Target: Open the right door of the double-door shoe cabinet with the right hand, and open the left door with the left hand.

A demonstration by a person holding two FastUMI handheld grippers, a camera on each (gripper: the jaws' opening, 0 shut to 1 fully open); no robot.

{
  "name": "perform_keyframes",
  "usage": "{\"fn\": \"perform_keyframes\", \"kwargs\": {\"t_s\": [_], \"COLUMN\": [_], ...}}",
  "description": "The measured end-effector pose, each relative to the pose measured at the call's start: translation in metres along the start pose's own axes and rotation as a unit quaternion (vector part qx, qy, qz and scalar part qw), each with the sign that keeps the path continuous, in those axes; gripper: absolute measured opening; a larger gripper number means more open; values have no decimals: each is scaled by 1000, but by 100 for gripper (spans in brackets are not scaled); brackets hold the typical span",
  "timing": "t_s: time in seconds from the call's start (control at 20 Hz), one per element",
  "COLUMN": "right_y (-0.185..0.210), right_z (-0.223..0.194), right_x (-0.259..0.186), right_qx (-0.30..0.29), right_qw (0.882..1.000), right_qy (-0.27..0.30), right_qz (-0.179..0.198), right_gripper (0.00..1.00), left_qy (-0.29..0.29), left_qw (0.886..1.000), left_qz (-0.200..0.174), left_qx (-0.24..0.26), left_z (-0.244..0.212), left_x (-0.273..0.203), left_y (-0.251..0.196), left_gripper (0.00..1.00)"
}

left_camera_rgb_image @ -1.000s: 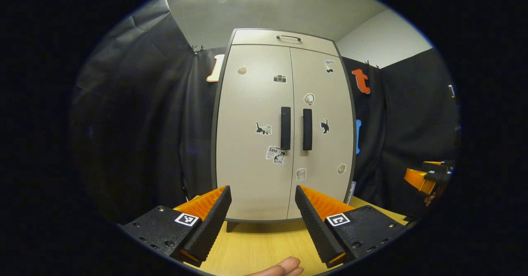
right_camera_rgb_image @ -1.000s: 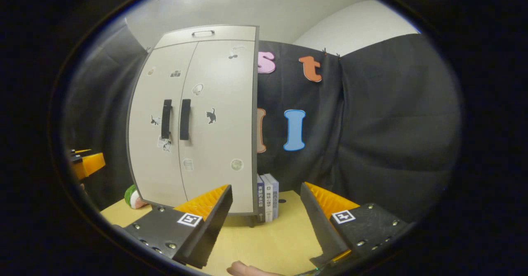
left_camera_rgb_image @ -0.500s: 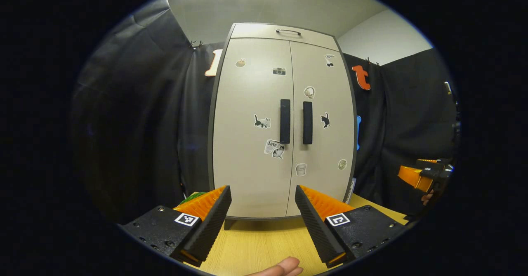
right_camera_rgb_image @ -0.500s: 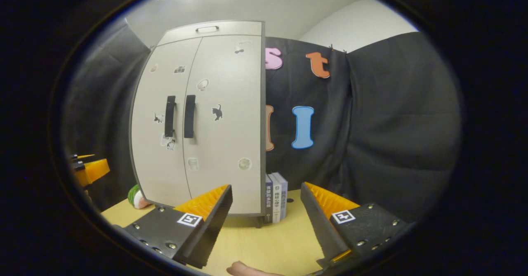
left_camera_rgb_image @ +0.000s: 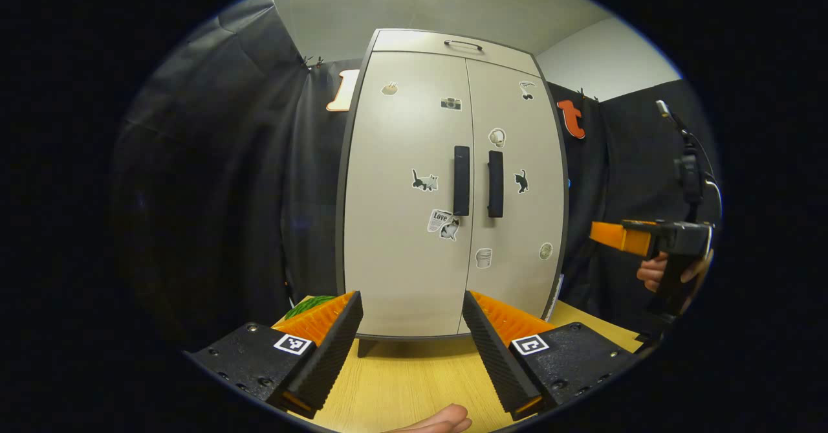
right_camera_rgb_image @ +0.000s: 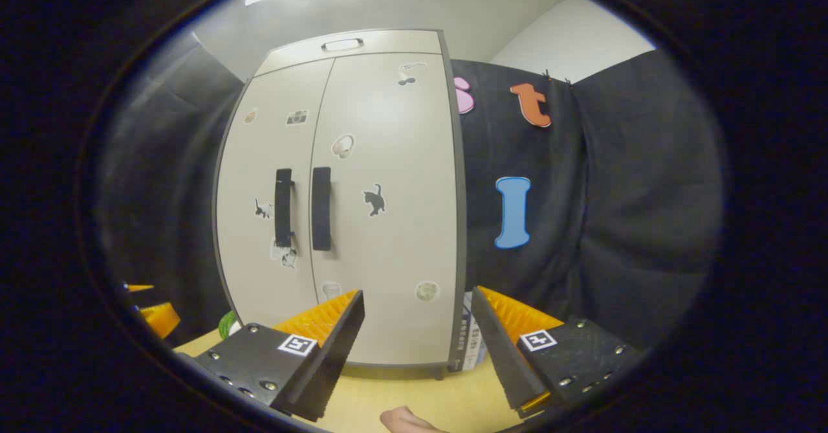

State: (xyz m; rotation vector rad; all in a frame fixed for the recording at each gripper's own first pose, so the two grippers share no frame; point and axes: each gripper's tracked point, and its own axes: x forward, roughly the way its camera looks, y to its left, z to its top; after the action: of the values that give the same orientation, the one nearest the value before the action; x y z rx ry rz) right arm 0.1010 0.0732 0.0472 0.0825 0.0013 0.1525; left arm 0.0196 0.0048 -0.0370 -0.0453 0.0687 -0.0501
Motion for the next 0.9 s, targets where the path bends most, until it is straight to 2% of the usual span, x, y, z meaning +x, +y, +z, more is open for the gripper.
{"fn": "perform_keyframes", "kwargs": {"t_s": [0.15, 0.2, 0.25, 0.3, 0.35, 0.4, 0.5, 0.55, 0.65, 0.75, 0.85, 0.9], "right_y": [24, 32, 41, 48, 57, 66, 84, 93, 110, 131, 137, 137], "right_z": [24, 33, 38, 43, 45, 47, 49, 50, 51, 50, 50, 49], "right_x": [36, 49, 62, 72, 83, 92, 112, 121, 137, 149, 158, 164], "right_qx": [-8, -13, -11, -4, 8, 20, 38, 45, 46, 26, -16, -36], "right_qw": [1000, 1000, 999, 999, 999, 999, 998, 997, 996, 996, 996, 997], "right_qy": [-11, -19, -22, -22, -19, -17, -9, -6, -5, -7, -15, -19], "right_qz": [14, 20, 26, 31, 37, 45, 57, 61, 72, 90, 81, 69], "right_gripper": [98, 94, 94, 98, 94, 98, 98, 94, 98, 99, 99, 94], "left_qy": [1, 1, 3, 3, 5, 5, 4, 4, 3, 2, 2, 1], "left_qw": [1000, 1000, 1000, 1000, 1000, 1000, 1000, 1000, 1000, 1000, 1000, 1000], "left_qz": [0, -2, -4, -6, -6, -6, -4, -3, 0, 3, 7, 10], "left_qx": [5, 2, -1, -4, -4, -3, -2, -2, -1, 1, 3, 3], "left_z": [-4, -5, -7, -8, -10, -10, -12, -12, -14, -16, -16, -16], "left_x": [-3, -4, -7, -8, -8, -9, -12, -12, -15, -19, -21, -21], "left_y": [6, 8, 8, 9, 11, 14, 21, 23, 30, 39, 48, 52], "left_gripper": [96, 96, 96, 96, 96, 97, 96, 96, 96, 96, 96, 96]}}
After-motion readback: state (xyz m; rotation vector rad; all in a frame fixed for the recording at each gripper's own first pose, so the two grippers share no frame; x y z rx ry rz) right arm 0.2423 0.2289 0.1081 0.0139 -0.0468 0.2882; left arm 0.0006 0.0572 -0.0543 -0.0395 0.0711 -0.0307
